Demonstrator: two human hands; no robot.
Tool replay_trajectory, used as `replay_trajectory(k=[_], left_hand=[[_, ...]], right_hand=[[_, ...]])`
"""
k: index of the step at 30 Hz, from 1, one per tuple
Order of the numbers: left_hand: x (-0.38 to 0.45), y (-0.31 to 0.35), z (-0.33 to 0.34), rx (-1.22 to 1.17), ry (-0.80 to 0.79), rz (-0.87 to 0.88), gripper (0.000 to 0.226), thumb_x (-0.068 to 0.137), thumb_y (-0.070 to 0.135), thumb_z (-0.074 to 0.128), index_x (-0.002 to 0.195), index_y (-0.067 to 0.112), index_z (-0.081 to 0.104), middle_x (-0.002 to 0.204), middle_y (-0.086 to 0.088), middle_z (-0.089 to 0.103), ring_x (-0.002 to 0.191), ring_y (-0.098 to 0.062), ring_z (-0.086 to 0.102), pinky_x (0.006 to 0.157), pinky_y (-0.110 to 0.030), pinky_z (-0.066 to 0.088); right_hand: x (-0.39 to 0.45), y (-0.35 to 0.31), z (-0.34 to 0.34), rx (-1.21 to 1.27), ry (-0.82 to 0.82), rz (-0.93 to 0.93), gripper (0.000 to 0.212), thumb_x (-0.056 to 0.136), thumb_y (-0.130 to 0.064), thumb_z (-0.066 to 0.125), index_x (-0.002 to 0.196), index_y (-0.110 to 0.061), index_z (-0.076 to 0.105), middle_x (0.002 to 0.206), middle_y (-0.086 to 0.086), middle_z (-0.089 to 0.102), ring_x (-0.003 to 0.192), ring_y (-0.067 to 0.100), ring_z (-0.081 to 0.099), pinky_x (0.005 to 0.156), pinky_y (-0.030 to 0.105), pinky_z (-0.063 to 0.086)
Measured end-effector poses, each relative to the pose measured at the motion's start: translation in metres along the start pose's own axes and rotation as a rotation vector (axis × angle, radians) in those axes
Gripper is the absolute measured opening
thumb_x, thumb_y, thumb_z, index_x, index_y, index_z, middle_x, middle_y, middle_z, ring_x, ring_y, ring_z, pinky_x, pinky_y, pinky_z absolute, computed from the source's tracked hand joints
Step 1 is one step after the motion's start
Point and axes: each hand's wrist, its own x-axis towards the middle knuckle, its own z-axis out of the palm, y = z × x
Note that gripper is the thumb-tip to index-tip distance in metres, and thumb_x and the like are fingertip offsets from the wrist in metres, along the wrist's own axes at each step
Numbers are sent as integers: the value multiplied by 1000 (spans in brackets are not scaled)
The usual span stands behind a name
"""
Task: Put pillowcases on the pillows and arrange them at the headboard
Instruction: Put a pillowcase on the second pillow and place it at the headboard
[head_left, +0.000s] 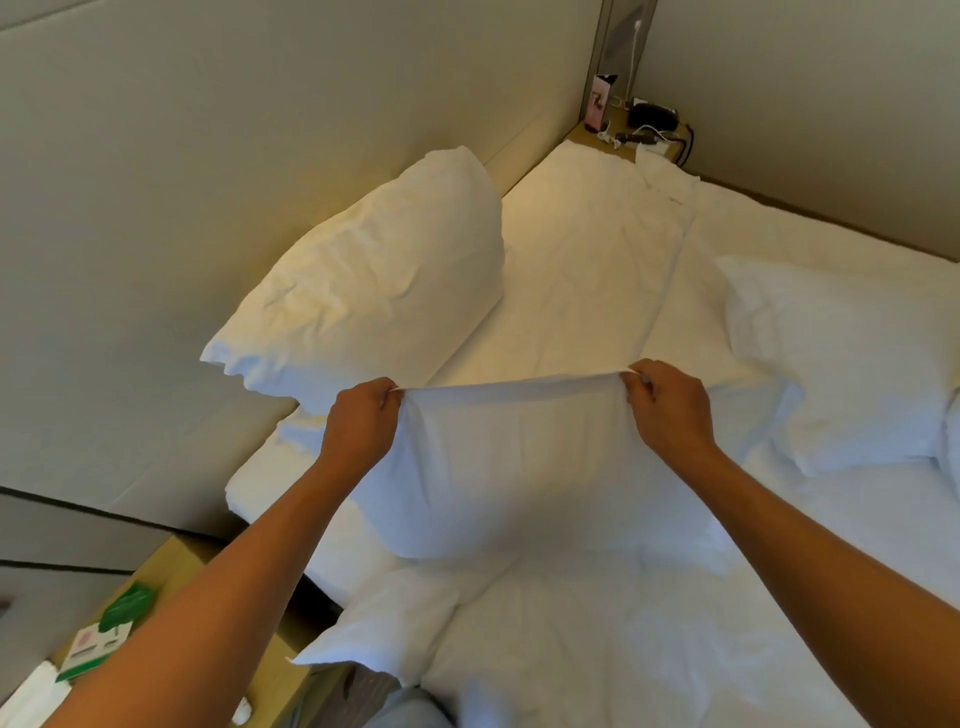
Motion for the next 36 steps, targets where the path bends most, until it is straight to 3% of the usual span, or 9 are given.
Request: replay_trajectory(k=[9,14,18,29,32,36], left_hand=[[12,-7,-58,-79,162,-104,27,104,23,50,85,14,68,74,-1,65,71,-19,55,67,-30,38],[10,-4,-43,-112,122,-128,29,104,22,51,82,9,65,68,-6,62,65,-22,57,65,-37,45],[20,1,-30,-134,107,-161,29,104,23,51,81,11,64,68,-6,61,65,-23,58,66,-38,47],[75,-2,-29,-269,96,-243,30,105,24,50,83,11,65,72,-12,64,70,-32,68,73,-48,55],[87,-7,-28,-285,116,-255,28,105,26,50,87,13,67,76,-10,67,71,-29,68,72,-45,57],[91,-20,-11,-231,73,-275,29,104,26,49,81,17,64,69,-4,63,66,-24,65,60,-35,45]], right_hand=[[103,-82,7,23,78,-194,29,106,-34,51,100,-16,73,94,6,74,85,25,65,74,31,46],[131,-78,31,18,-4,-160,30,107,-33,53,105,-14,75,100,11,76,92,31,68,82,37,51],[155,-76,53,39,-24,-101,32,108,-34,51,114,-14,75,111,10,76,100,31,69,84,30,45],[243,-106,87,49,-45,-145,34,108,-37,51,117,-14,74,111,10,76,100,29,69,90,31,49],[261,-115,93,67,-56,-160,34,107,-37,52,117,-14,75,111,9,76,100,28,69,92,32,49],[271,-110,111,41,-139,-135,31,106,-34,54,109,-12,75,105,11,77,97,30,69,89,33,49]])
